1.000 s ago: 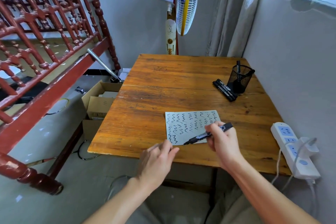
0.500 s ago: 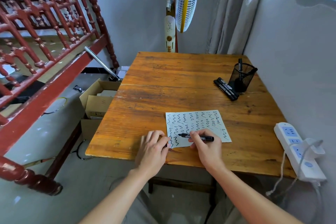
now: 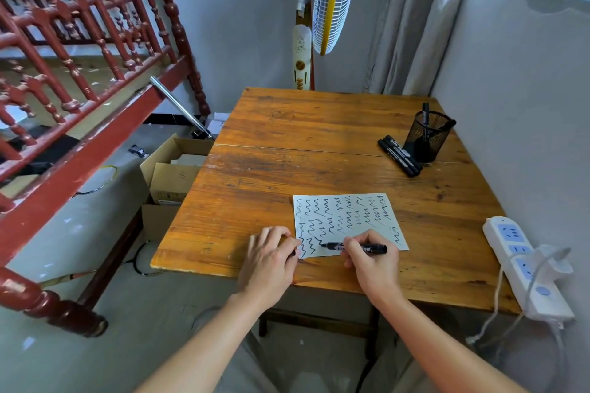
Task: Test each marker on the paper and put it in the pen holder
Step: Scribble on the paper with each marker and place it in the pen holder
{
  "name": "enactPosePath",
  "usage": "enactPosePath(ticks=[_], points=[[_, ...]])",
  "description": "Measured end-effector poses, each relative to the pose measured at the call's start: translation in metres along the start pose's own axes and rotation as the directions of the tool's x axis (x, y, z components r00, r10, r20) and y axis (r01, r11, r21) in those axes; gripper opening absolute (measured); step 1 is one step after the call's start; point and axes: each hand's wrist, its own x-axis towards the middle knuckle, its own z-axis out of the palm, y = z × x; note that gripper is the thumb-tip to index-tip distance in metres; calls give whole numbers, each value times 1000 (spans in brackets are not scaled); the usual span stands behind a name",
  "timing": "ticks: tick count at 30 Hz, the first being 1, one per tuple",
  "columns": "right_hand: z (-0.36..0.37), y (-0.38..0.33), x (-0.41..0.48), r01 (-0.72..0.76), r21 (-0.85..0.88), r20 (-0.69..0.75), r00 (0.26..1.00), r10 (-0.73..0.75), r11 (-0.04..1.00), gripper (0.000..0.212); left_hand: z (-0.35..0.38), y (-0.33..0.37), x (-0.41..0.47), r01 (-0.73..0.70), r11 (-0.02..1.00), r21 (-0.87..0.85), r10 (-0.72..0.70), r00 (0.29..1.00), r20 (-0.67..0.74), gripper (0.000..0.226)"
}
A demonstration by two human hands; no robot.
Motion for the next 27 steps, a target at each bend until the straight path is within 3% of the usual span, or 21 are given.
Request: enactPosePath(ticks=[7,13,17,22,27], points=[[-4,-2,-2,-13,18,32,999,12,1000,22,0,0,-1,-9,1000,-6,9,1000,-14,20],[-7,-11,-2,-63,151,-3,998,64,987,22,-3,2,-2,-11,998,-59,7,999,-53,40],[-19,-22,3,-140,231,-51,987,155,963,29,-11,7,-6,48,956,-288,-85,989,-119,30],[-28,-41,-5,-147,317,-2,988,156,937,30,-18,23,-20,153,867,-474,-157,987,32,12],[-25,-51,-20,-59,292,68,997,41,955,31,-24,36,-23,68,863,-500,-54,998,43,11]])
